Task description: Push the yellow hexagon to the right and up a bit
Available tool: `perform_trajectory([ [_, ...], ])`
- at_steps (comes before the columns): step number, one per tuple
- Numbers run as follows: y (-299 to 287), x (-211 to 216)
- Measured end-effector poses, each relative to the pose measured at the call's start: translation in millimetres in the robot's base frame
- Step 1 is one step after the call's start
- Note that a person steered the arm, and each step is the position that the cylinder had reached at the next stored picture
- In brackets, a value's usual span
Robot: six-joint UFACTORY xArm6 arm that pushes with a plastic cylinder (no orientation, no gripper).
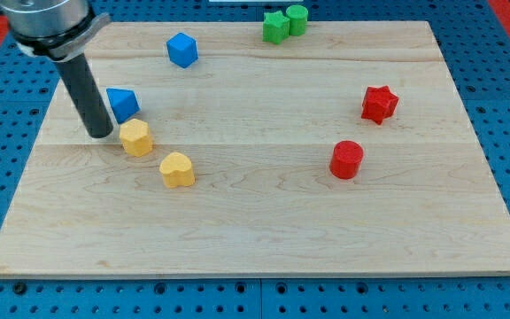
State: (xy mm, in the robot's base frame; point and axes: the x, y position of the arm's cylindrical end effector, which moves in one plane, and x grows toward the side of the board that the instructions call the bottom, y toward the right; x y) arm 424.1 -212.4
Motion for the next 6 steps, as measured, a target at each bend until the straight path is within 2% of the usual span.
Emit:
perform_trajectory([
  [1,12,16],
  [2,59,22],
  [5,161,22],
  [6,168,11],
])
